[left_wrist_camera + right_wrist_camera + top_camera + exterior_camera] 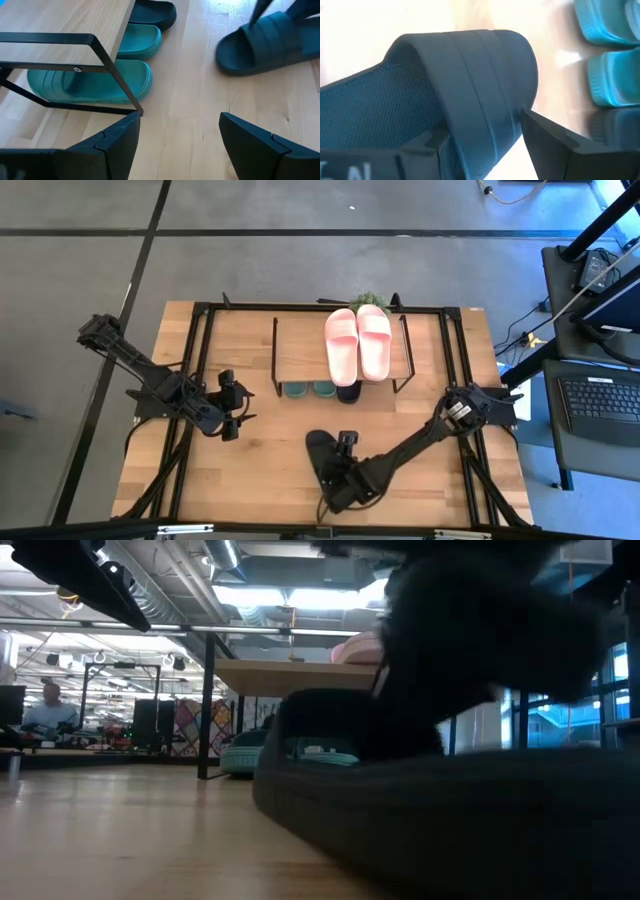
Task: Pick and place slides into the shelf
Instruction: Put the black slide under the shelf
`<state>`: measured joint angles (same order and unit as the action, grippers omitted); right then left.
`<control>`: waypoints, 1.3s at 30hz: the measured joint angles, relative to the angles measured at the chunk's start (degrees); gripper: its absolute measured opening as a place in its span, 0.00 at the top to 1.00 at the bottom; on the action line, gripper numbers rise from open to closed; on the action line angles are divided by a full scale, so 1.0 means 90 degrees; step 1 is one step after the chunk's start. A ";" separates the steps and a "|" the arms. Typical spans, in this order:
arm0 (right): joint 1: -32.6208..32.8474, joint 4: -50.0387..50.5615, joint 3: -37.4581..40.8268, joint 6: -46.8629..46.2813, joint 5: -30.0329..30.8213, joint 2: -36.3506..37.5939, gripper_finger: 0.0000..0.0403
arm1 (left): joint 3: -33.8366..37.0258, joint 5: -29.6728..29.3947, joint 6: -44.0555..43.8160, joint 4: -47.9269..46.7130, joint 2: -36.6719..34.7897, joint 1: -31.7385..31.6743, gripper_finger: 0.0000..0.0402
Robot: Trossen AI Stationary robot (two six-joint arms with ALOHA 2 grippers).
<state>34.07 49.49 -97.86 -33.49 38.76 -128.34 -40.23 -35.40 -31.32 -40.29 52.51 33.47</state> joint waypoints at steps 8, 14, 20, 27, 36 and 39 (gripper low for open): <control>-0.0214 0.0011 0.0000 0.0091 0.0032 0.0001 0.61 | 0.0000 0.0000 0.0059 -0.0002 0.0000 0.0000 0.34; -0.0214 0.0015 -0.0002 0.0179 0.0069 0.0001 0.81 | 0.0000 -0.0003 0.0212 -0.0002 0.0000 0.0000 0.34; -0.0247 0.0028 -0.0009 -0.0034 0.0105 0.0006 0.97 | 0.0000 -0.0005 0.0208 -0.0002 0.0000 0.0000 0.34; -0.0284 0.1456 -0.0394 -0.1572 -0.0258 0.0439 0.97 | 0.0000 0.0049 -0.0442 0.0006 -0.0002 0.0000 0.34; 0.0333 0.4317 -0.0441 -0.3929 -0.0464 0.1126 0.97 | 0.0000 0.0082 -0.0888 0.0026 -0.0002 0.0010 0.34; 0.0500 0.4447 -0.0109 -0.4259 -0.0055 0.1227 0.97 | 0.0000 0.0219 -0.0886 0.0009 -0.0002 0.0012 0.34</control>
<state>38.57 89.51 -98.84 -71.82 38.27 -117.30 -40.23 -33.43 -39.30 -40.21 52.49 33.58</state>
